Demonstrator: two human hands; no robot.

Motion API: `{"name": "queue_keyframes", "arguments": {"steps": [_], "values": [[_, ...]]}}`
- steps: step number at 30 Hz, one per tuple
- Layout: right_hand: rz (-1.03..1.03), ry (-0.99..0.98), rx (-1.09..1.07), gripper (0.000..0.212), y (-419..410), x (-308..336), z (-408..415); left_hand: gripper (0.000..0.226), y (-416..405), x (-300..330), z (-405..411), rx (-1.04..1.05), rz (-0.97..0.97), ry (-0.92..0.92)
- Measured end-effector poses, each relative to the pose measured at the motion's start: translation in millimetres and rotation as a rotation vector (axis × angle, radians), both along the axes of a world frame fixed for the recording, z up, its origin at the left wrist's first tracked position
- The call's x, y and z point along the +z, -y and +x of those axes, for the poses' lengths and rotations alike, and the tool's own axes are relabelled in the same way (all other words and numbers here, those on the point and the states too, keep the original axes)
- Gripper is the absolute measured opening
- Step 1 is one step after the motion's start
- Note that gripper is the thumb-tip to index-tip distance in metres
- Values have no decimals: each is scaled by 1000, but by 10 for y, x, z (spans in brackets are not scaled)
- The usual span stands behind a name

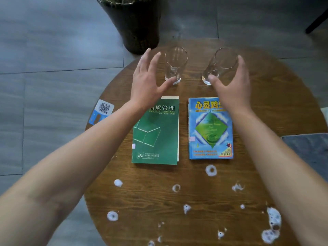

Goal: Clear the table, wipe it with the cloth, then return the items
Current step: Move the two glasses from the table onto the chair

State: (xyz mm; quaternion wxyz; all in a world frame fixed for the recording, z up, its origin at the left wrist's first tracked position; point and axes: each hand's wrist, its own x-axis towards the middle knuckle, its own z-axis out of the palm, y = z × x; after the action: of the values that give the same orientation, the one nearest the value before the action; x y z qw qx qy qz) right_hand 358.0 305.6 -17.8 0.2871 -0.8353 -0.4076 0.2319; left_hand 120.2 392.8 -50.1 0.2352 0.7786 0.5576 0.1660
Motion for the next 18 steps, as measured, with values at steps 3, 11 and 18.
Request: {"name": "queue_keyframes", "arguments": {"steps": [3, 11, 18], "values": [[20, -31, -34, 95, -79, -44, -9, 89, -64, -1, 76, -3, -5, 34], [106, -131, -64, 79, -166, -125, 12, 89, -152, -53, 240, 10, -52, 181], [171, -196, -92, 57, -191, -126, -6, 84, -173, 14, 280, 39, -212, 294]]}}
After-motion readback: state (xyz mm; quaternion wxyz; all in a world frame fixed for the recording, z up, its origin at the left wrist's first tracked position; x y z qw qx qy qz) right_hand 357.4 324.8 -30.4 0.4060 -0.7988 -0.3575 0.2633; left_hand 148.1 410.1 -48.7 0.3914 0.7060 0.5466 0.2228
